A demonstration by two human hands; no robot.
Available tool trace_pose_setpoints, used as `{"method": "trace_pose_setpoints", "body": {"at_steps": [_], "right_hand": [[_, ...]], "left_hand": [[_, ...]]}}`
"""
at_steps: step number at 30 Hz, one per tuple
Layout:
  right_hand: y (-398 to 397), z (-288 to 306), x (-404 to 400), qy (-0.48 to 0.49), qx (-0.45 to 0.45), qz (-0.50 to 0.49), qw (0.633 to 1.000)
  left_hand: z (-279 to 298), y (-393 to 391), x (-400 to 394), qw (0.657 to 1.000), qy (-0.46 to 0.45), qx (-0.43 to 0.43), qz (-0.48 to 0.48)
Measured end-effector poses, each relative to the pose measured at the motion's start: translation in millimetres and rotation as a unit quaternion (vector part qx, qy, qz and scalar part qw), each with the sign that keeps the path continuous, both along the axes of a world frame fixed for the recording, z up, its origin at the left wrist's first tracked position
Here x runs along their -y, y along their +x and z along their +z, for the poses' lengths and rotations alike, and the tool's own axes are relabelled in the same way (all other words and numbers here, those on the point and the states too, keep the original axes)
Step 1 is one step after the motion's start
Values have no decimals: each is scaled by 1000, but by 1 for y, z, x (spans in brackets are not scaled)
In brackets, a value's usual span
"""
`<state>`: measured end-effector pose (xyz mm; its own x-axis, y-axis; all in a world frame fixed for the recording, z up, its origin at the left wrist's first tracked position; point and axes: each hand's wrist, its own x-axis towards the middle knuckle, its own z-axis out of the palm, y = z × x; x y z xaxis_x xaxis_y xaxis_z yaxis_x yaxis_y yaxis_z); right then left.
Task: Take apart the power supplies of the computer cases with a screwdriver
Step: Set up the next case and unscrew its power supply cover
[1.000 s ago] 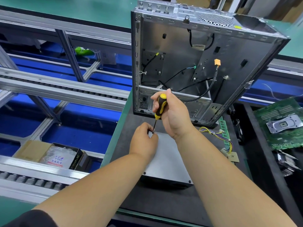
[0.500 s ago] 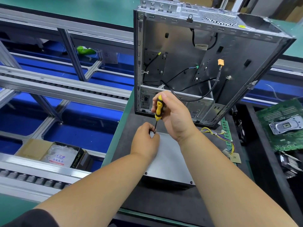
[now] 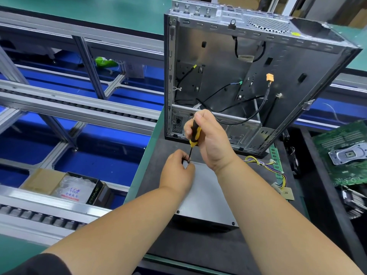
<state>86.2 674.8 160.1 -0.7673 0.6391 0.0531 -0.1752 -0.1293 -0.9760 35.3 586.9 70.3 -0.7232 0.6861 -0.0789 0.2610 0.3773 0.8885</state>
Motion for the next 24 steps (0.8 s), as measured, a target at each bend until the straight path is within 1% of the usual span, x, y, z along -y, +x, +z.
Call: {"method": "trace_pose_setpoints", "body": {"at_steps": [4,8,10,13,15,19,21,24], "right_hand": [[3,4,-4,-14,25,-17,999],[3,7,-7,4,63,-42,997],[-1,5,-3,-7,51,-48,998],[-6,3,4,-70,-12,-46,996],[-6,3,6,-85,-36,-43,995],[0,1,3,-42,-19,-50,998],[5,1,0,-48,-22,-44,998],[10,2,-3,-51,-2,-43,998]], "left_hand": [[0,0,0,1000,-2,0,2],[-1,1,0,1000,0,3,5],[-2,1,0,1000,0,10,8],[-3,0,-1,1000,4,18,8],[-2,-4,-1,1000,3,20,-7],[1,-20,2,998,-2,27,-54],[1,-30,6,995,9,48,-81],[0,-39,10,992,3,62,-106]]}}
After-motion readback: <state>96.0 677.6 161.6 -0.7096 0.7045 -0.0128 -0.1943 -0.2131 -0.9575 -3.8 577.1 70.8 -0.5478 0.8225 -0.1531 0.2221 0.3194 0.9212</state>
